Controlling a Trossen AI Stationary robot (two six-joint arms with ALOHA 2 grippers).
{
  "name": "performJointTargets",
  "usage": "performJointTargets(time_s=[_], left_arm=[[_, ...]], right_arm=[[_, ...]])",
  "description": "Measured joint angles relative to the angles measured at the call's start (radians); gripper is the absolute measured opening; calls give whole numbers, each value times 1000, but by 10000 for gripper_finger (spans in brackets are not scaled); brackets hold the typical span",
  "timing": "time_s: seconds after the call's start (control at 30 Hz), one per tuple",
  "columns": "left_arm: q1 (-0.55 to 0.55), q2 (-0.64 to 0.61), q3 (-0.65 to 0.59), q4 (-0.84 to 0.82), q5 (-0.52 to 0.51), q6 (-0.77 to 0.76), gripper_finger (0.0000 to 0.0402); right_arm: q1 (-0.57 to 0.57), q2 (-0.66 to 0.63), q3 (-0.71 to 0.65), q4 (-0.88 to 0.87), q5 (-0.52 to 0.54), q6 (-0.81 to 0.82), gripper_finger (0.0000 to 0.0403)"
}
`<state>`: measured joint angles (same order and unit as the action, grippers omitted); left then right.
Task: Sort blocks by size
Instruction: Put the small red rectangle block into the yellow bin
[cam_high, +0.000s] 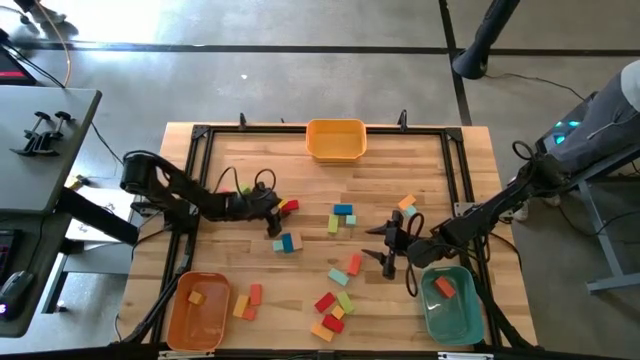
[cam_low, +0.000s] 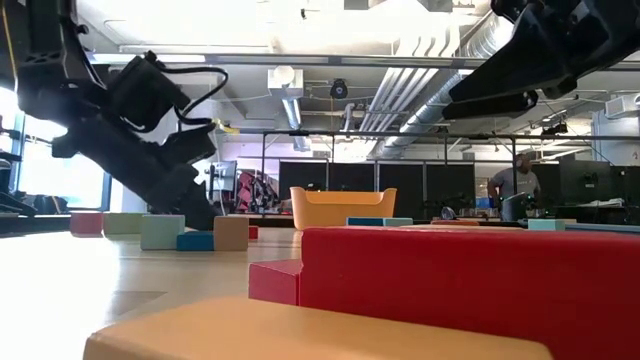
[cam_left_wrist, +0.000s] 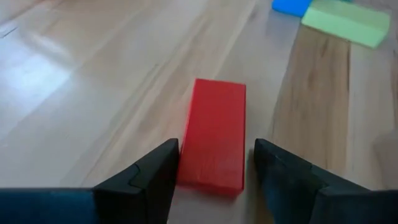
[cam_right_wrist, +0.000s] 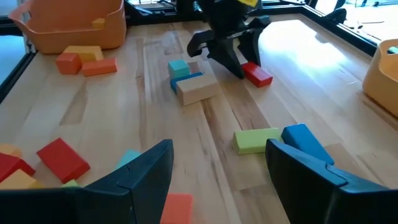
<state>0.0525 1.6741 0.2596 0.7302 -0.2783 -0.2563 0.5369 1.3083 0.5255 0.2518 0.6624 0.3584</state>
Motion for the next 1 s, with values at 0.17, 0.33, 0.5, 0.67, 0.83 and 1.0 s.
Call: performJointTargets(time_s=[0.17,0.33,0.5,0.67,0.83,1.0], left_arm=[[-26,104,0,148,-66,-27,160],[-29,155,1,241,-78,-94,104],[-42,134,56,291,-86,-150,103],[-33,52,279,74,-108,19,103],[65,30,688,-509,-119,150,103],[212,143,1097,-948,-123,219,103]], right_arm=[[0,0,0,0,-13,-7,252],[-1,0,0,-1,-16,-46,252],[64,-23,0,-38,27,-53,252],[115,-68,0,-87,180,-88,252],[119,-97,0,-90,247,-113,252],[119,-93,0,-129,224,-73,252]])
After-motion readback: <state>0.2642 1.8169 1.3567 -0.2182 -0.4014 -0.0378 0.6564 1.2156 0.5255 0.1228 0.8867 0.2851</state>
